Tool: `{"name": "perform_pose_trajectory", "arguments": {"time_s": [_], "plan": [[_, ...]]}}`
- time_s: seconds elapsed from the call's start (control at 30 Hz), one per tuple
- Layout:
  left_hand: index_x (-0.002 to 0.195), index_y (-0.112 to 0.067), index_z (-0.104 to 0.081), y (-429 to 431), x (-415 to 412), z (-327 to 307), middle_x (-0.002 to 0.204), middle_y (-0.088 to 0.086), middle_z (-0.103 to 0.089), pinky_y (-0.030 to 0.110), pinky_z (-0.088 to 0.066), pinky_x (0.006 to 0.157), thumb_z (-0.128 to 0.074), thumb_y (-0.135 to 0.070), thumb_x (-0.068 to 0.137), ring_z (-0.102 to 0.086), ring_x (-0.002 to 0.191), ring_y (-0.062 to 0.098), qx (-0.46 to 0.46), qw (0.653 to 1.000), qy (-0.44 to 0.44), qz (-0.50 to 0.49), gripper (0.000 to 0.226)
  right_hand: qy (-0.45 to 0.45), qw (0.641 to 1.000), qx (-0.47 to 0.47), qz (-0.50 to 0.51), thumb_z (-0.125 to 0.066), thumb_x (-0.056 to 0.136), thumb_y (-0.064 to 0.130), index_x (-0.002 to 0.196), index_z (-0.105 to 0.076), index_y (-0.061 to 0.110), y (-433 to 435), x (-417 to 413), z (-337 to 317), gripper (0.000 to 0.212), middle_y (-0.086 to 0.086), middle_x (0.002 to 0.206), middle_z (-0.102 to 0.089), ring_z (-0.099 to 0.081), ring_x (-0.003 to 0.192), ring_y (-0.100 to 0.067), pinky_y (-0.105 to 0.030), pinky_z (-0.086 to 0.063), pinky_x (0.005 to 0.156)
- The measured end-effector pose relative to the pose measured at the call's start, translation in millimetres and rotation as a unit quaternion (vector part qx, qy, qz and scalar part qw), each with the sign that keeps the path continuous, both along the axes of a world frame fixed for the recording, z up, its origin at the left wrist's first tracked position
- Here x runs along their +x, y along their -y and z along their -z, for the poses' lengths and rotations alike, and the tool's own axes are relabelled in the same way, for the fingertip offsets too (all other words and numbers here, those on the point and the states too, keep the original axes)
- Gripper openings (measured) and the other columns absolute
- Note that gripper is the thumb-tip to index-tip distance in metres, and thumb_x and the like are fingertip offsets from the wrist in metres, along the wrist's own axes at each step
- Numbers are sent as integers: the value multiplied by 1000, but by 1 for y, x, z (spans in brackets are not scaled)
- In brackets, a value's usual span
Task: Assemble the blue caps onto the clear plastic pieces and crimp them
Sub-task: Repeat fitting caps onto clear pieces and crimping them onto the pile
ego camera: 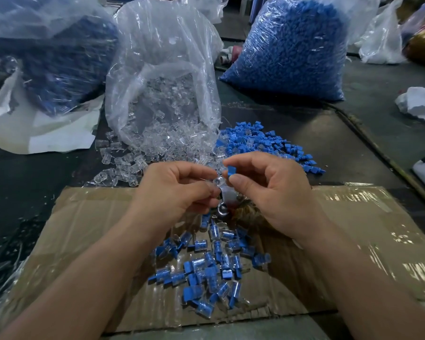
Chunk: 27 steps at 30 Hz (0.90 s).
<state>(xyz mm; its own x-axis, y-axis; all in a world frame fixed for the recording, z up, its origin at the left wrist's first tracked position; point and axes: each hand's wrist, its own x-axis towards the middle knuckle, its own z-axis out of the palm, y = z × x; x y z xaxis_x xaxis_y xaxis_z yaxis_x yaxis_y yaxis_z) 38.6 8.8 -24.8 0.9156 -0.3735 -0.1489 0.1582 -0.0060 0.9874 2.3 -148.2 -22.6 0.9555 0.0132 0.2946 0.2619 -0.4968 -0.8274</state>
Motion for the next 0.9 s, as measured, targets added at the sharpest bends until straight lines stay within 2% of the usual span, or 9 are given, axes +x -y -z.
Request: {"name": "perform_pose_trajectory", "arguments": {"time_s": [0.13,0.27,0.37,0.53,0.6,0.67,0.73,0.9], "plan": [[80,-10,-67,1,-1,-2,66,13,-71,22,-56,54,-64,7,76,-68,56,17,2,1000,1,7,18,3,1000,-1,-6,-70,77,6,86,-60,36,-1,0,-1,32,17,78,-64,-63,78,3,-10,-48,71],[78,-13,-67,1,-3,-3,67,12,-71,21,-56,55,-64,6,75,-68,56,16,6,1000,14,14,19,-11,1000,-15,-21,-72,75,10,86,-62,36,-4,0,0,30,12,88,-66,-63,82,-2,-20,-52,74],[78,-11,-67,0,-3,-3,69,13,-71,22,-56,56,-64,5,74,-68,58,17,2,1000,17,22,17,-26,999,4,-26,-72,76,5,86,-63,33,-3,0,1,31,4,84,-69,-66,78,-5,-20,-54,73],[78,-8,-66,-1,-1,-2,69,14,-71,23,-56,53,-64,4,73,-67,57,18,-12,1000,5,23,13,-27,999,18,-43,-72,75,3,83,-63,34,-1,0,2,33,13,81,-68,-66,77,0,-13,-51,69],[78,-8,-67,0,-2,-1,67,12,-71,21,-54,51,-67,-3,68,-66,55,16,-13,999,18,25,10,-20,999,18,-47,-73,74,5,84,-63,34,-1,0,2,32,13,81,-68,-66,77,-1,-14,-51,70],[76,-9,-67,0,-3,-1,65,10,-70,18,-51,49,-68,-13,59,-66,54,14,-16,999,29,21,17,-3,999,8,-51,-74,73,7,84,-62,35,-2,-1,2,33,16,81,-66,-65,78,0,-12,-50,71],[73,-10,-68,-1,-3,-1,62,9,-69,17,-50,48,-67,-14,57,-65,53,13,-16,999,35,7,17,9,998,1,-55,-74,72,7,85,-61,35,-3,-1,2,34,16,82,-66,-64,80,1,-12,-50,72],[72,-11,-67,-3,-1,-1,61,6,-68,21,-51,50,-68,-6,68,-64,53,12,6,998,62,0,7,-16,996,56,-61,-68,78,1,88,-63,28,-4,-2,2,28,8,83,-67,-66,80,-6,-19,-53,73]]}}
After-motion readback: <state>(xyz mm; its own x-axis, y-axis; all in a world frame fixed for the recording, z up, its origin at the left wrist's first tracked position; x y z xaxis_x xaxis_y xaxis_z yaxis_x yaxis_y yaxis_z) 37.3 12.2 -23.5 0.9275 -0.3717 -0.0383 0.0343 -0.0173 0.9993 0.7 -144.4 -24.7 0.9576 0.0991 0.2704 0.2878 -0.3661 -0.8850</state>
